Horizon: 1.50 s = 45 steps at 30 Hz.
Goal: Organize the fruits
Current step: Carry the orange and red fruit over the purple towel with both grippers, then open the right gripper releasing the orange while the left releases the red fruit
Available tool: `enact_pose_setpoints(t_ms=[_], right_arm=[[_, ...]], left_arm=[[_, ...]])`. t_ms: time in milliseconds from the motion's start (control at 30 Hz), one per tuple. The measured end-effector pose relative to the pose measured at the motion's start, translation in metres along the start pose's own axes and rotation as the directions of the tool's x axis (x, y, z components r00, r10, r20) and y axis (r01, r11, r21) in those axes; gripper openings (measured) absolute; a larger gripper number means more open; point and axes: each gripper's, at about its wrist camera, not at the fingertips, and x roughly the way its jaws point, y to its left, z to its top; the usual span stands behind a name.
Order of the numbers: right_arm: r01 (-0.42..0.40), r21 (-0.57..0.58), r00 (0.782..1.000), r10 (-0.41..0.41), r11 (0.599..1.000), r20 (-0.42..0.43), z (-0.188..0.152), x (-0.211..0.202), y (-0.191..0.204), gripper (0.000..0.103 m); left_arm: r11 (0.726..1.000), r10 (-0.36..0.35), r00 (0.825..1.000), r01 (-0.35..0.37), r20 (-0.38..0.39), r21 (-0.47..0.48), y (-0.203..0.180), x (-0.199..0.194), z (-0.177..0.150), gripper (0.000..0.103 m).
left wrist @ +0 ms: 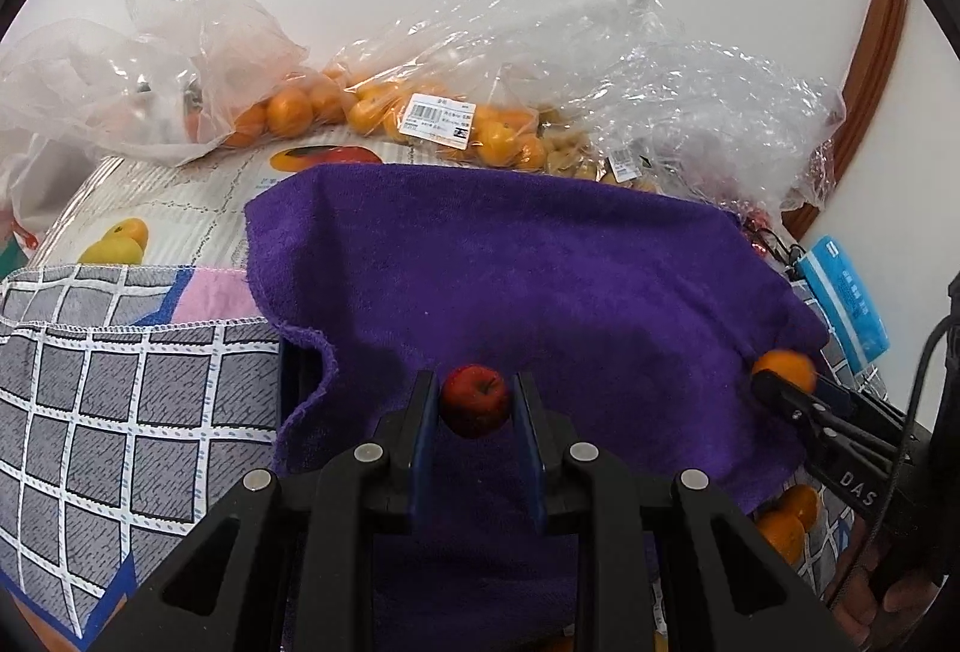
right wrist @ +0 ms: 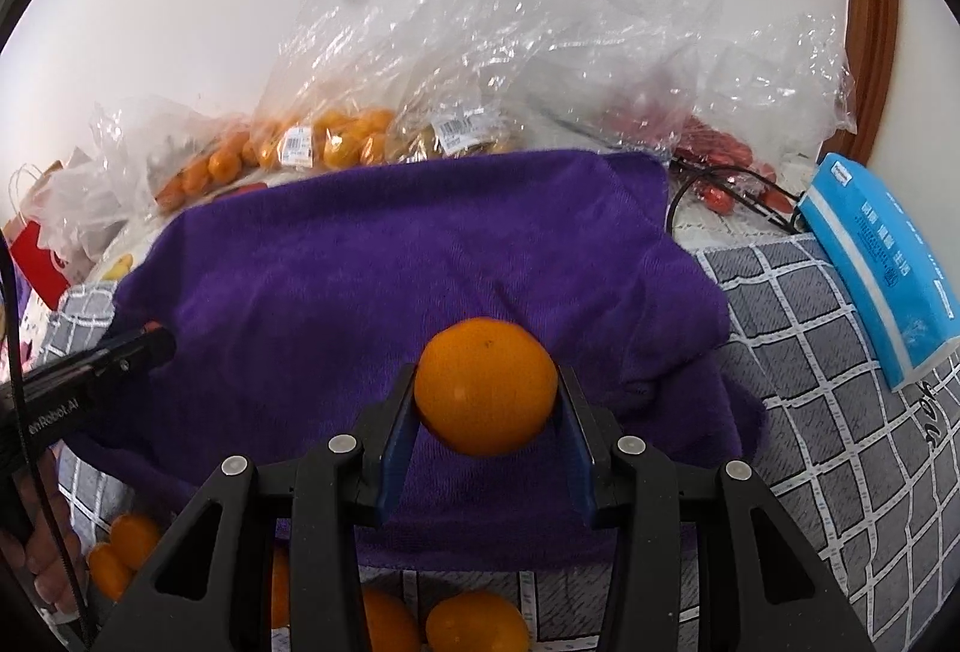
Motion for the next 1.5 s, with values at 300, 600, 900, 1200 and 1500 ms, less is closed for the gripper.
enact_pose_setpoints(t_ms=[300,600,900,1200,1500], right_arm=[[0.004,-0.013,1.000,-0.004,1.000,0.006,-0.001,-0.001,0.002,0.043],[-0.020,0.002,0.998,0.020,1.000,0.066,0.001,-0.017,-0.001,0.057],[0.005,-0.013,0.995,-0.004,1.000,0.103,0.002,-0.024,0.003,0.062],[0.013,-0.017,0.991,-0.011,1.000,0.136,0.001,-0.029,0.001,0.062],[-0.033,0.040,0.989,0.027,0.999,0.148,0.004,-0.034,-0.011,0.062]], left_arm=[[1.000,-0.003,1.000,0.003,-0.008,0.020,-0.003,0.003,-0.001,0.024],[1.000,-0.014,1.000,0.015,-0.009,0.016,-0.004,0.003,-0.001,0.025],[0.999,-0.031,0.999,0.030,0.034,0.025,-0.008,-0.010,-0.002,0.050],[0.997,-0.055,0.995,0.059,0.079,-0.052,0.003,-0.023,0.002,0.065],[0.991,-0.049,0.995,0.060,0.086,-0.123,0.009,-0.027,0.005,0.081]])
